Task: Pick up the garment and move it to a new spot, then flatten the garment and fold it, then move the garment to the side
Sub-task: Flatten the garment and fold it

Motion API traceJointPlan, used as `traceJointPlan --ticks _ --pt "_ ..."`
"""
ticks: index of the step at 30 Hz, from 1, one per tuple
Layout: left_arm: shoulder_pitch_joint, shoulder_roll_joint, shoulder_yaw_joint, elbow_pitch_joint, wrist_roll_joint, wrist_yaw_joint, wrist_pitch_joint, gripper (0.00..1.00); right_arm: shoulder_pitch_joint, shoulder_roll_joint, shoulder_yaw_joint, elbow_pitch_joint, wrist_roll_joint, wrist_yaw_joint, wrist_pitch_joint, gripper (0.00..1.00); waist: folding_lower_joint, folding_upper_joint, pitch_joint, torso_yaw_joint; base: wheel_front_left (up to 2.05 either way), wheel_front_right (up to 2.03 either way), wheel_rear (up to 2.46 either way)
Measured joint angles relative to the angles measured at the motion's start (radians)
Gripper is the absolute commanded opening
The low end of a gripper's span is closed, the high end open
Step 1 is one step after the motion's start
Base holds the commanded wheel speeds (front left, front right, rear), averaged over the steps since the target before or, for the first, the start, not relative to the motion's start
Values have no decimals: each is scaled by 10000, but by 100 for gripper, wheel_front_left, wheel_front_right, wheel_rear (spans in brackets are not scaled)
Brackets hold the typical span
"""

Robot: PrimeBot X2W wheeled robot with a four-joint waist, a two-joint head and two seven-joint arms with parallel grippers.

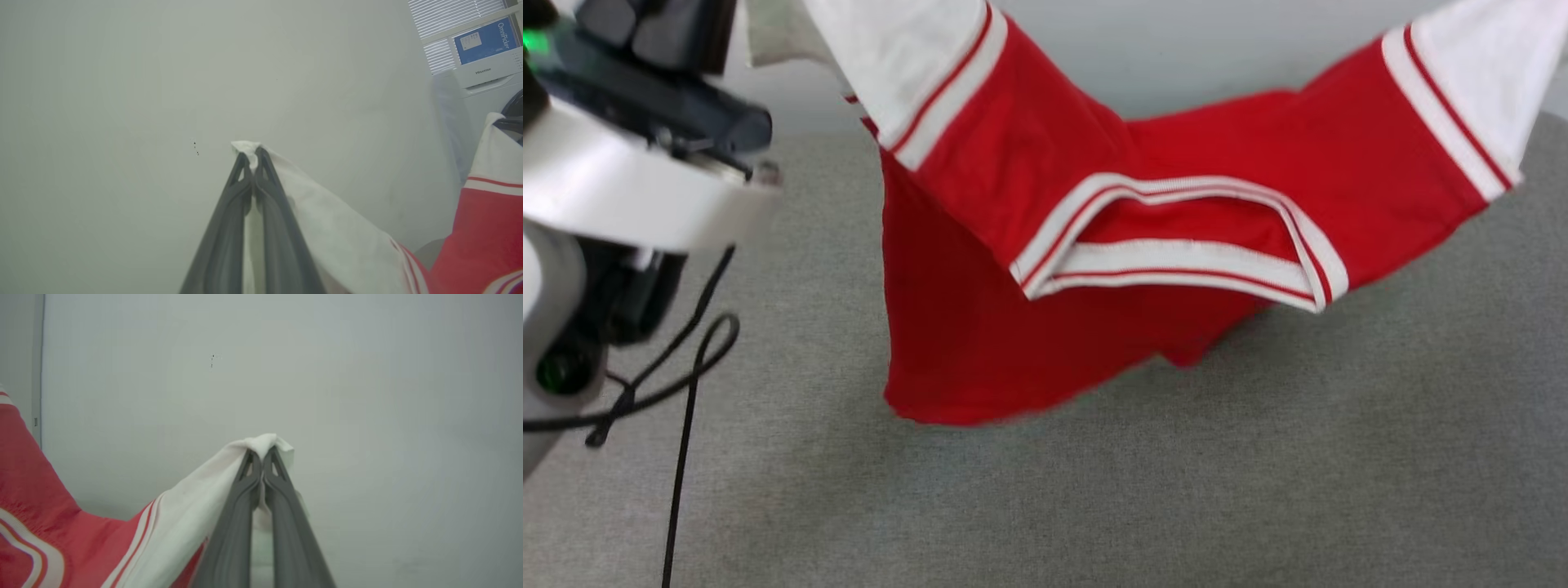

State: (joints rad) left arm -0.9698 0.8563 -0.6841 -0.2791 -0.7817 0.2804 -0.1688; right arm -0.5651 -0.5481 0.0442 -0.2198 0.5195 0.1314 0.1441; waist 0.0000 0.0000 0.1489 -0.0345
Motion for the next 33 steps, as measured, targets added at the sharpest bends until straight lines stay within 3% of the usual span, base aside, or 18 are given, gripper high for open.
traceJointPlan --ticks 9,19,27,33 --pt "-2320 -792 42 1043 378 -591 612 0 -2723 301 368 1112 -445 0 -58 0 1 0 954 -90 0 0 0" --pt "-5190 -1685 341 3877 489 -1536 688 0 -6737 305 1287 3473 -1298 0 -393 0 2 0 2468 -168 0 0 0" --pt "-7277 -2385 445 6222 834 -2025 270 0 -9453 405 1755 5540 -1937 0 -1068 0 3 0 3572 -98 0 0 0" --pt "-7766 -2617 539 7729 830 -2374 -249 0 -10452 644 2054 6972 -2228 0 -1707 0 3 0 4185 -33 0 0 0"
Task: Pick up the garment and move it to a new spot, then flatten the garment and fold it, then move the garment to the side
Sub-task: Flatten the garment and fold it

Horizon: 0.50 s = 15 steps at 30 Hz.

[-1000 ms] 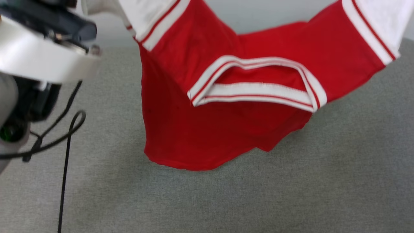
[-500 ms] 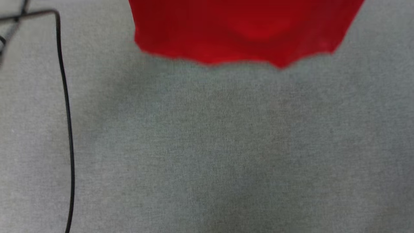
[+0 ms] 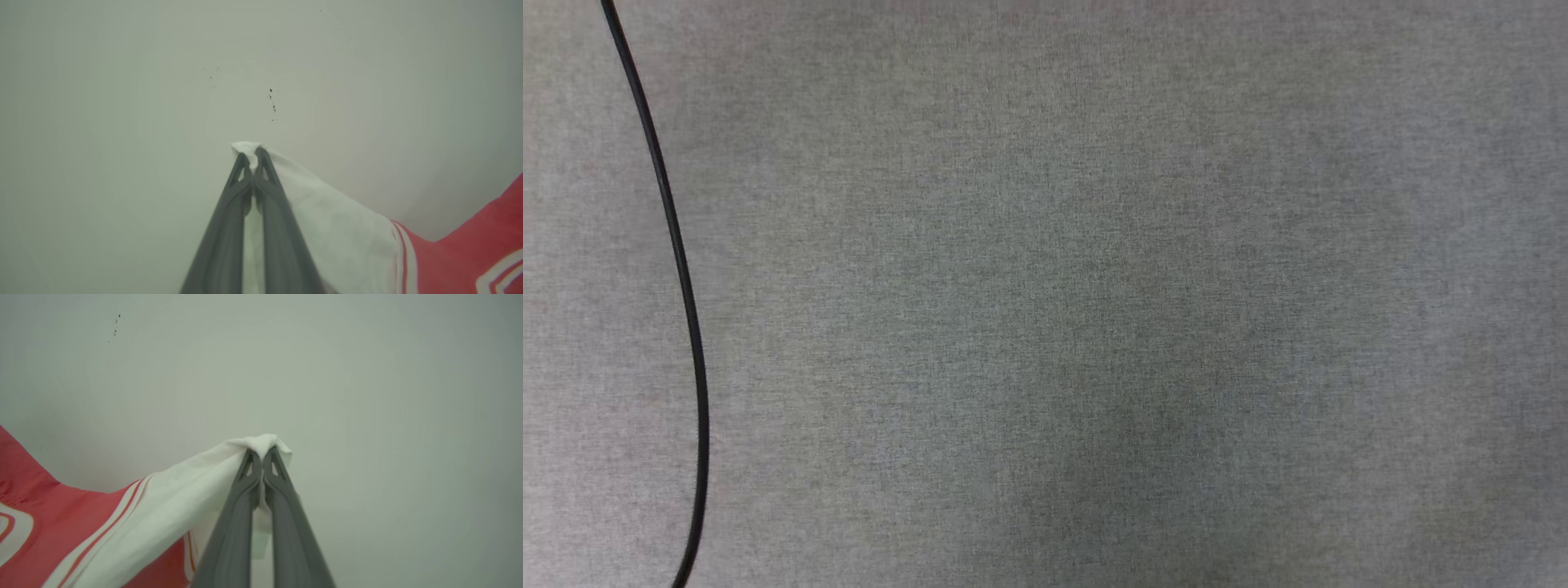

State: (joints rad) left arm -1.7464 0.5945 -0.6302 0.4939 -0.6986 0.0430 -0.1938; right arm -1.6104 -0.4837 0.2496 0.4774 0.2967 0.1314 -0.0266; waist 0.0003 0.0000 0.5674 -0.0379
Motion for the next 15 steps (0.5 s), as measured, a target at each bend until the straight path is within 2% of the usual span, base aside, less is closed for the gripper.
traceJointPlan --ticks 4,8,11,15 --pt "95 -134 25 520 -102 -259 -316 0 -33 169 299 698 42 0 -384 0 -1 0 218 30 0 0 0" --pt "888 -272 192 662 -293 -370 -564 0 358 127 623 1009 345 0 -851 0 -1 0 171 139 0 0 0" --pt "1840 -322 303 460 -359 -403 -648 0 1257 38 947 1072 673 0 -1149 0 -1 0 -3 209 0 0 0" --pt "3442 -268 871 -424 -399 -186 -663 0 2482 -155 1396 867 1081 0 -1490 0 -2 0 -312 244 0 0 0"
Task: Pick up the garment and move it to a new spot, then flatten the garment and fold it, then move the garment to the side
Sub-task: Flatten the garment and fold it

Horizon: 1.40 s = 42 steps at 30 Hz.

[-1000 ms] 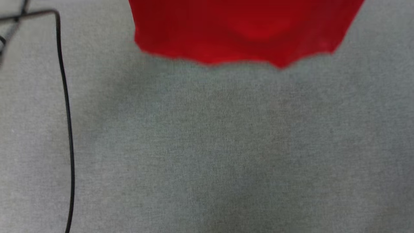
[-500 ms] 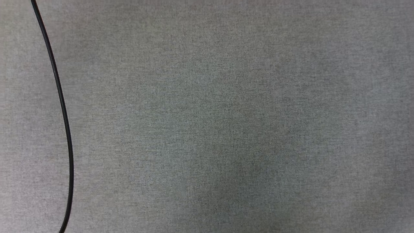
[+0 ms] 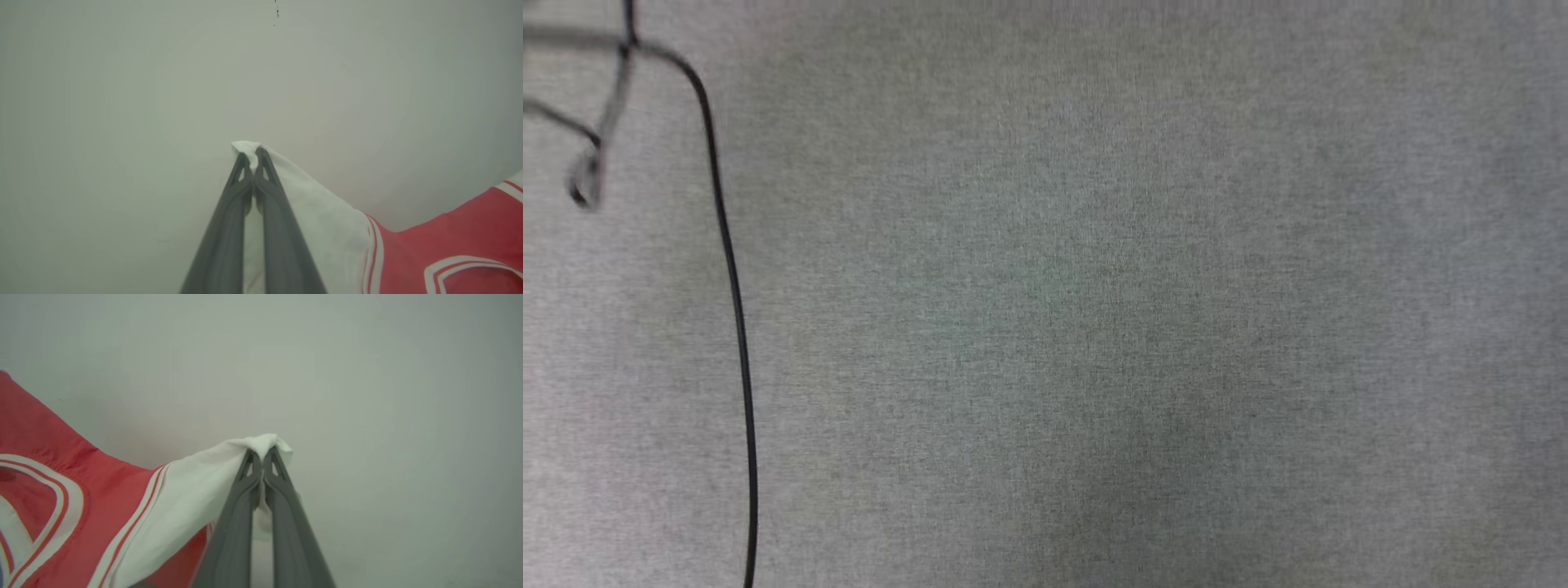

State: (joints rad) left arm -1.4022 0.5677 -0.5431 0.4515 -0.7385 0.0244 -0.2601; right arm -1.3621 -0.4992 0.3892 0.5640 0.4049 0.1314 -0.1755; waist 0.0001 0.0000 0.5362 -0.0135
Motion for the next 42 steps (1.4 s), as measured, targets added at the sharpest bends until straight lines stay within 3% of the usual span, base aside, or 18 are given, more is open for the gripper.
traceJointPlan --ticks 6,12,17,24,32,42 --pt "3473 125 1024 -1668 293 568 -13 0 2335 -282 479 -577 357 0 -282 0 -1 0 -629 40 0 0 0" --pt "6543 -188 1797 -2917 307 1020 -13 0 4888 -594 115 -1317 495 0 -347 0 -3 1 -1400 181 0 0 0" --pt "8713 -451 2230 -3350 299 1120 -15 0 7139 -378 -604 -1933 633 0 -293 0 -3 1 -2074 249 0 0 0" --pt "11573 -539 2938 -3411 221 1271 -13 0 10158 395 -1732 -2642 428 0 -77 0 -4 1 -2978 130 0 0 0" --pt "13841 -848 3338 -3043 299 1342 -13 0 12812 1072 -2846 -3317 263 2 658 0 -4 1 -3878 -74 0 0 0" --pt "15299 -1337 3457 -2598 199 1371 -13 0 15011 1312 -3475 -3614 188 4 1687 0 -3 1 -4507 -28 0 0 0"
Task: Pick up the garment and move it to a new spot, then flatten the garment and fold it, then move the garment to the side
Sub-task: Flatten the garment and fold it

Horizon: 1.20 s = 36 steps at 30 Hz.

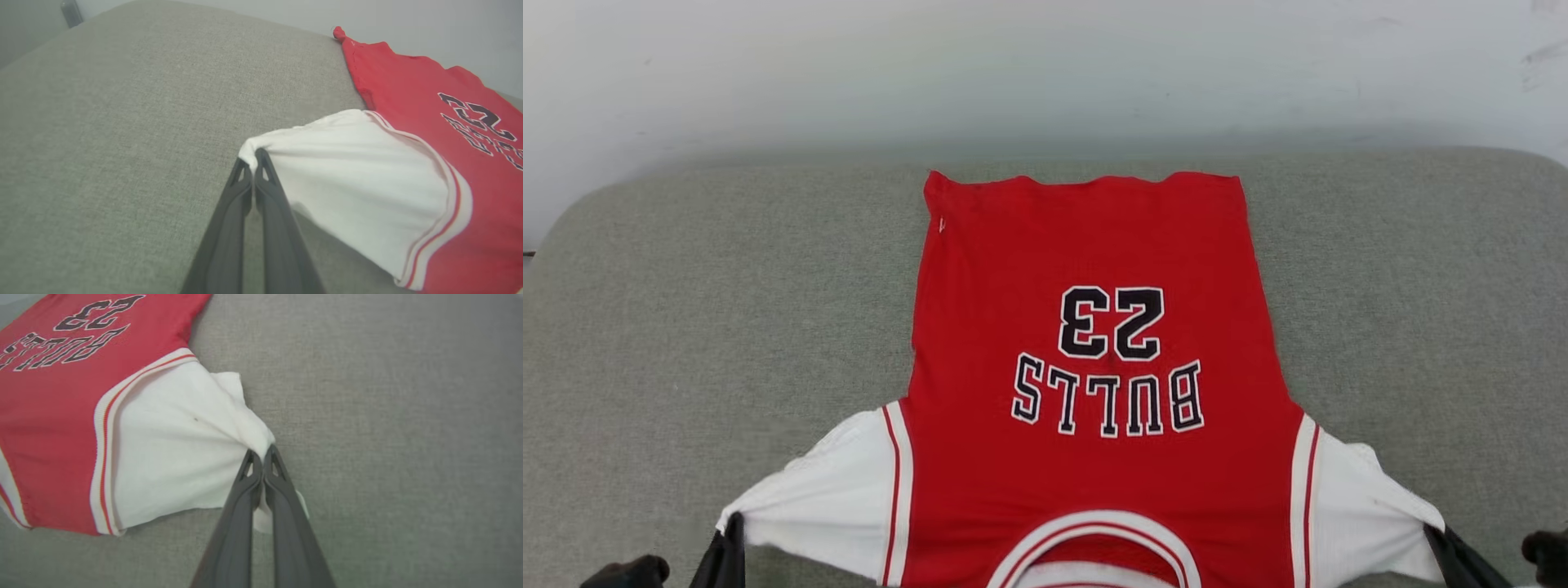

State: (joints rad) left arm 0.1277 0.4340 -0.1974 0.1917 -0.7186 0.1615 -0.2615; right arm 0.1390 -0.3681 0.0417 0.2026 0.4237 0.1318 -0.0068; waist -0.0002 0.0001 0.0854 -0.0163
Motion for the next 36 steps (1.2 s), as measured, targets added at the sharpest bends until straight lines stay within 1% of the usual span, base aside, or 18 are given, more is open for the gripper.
traceJointPlan --ticks 5,10,11,12,13,17,20,24,26,28,30,34,36 --pt "310 -326 -142 240 48 -109 0 0 675 48 -217 148 401 0 176 0 0 0 -106 143 0 0 0" --pt "248 -527 -245 345 297 -209 0 0 709 50 -351 376 242 0 61 0 1 0 -116 226 0 0 0" --pt "198 -571 -270 349 345 -222 0 0 672 73 -408 397 242 0 29 32 1 0 -119 239 0 0 0" --pt "145 -614 -278 349 391 -261 0 0 624 102 -485 401 240 0 -59 78 1 0 -121 242 0 0 0" --pt "107 -650 -257 332 426 -267 0 0 541 130 -575 401 213 0 -150 100 1 0 -122 240 0 0 0" --pt "57 -855 -255 180 654 -349 -2 0 114 50 -794 194 -23 -4 -385 100 1 0 -124 236 0 0 0" --pt "-38 -1043 -234 -40 842 -418 -2 0 -281 -125 -947 -316 -27 -6 -456 100 2 0 -78 282 0 0 0" --pt "-163 -1172 -165 -460 1189 -470 -2 0 -1149 -612 -1289 -1210 -259 -6 -449 100 3 0 75 383 0 0 0" --pt "-265 -1233 -155 -681 1358 -510 -2 0 -1816 -861 -1446 -1584 -362 -6 -428 100 2 0 203 451 0 0 0" --pt "-418 -1250 -165 -917 1553 -543 -2 0 -2637 -1271 -1453 -1895 -477 -6 -244 100 3 0 377 530 0 0 0" --pt "-599 -1271 -196 -1060 1726 -579 -2 0 -3642 -1465 -1476 -2052 -270 -6 -63 100 2 0 592 619 0 0 0" --pt "-1035 -1444 -261 -1344 1964 -694 -4 0 -5413 -2207 -995 -2098 105 -6 711 100 4 0 1112 864 0 0 0" --pt "-1236 -1615 -282 -1498 2084 -740 -15 0 -6277 -2617 -587 -2034 301 -4 1120 100 4 0 1414 1008 0 0 0"
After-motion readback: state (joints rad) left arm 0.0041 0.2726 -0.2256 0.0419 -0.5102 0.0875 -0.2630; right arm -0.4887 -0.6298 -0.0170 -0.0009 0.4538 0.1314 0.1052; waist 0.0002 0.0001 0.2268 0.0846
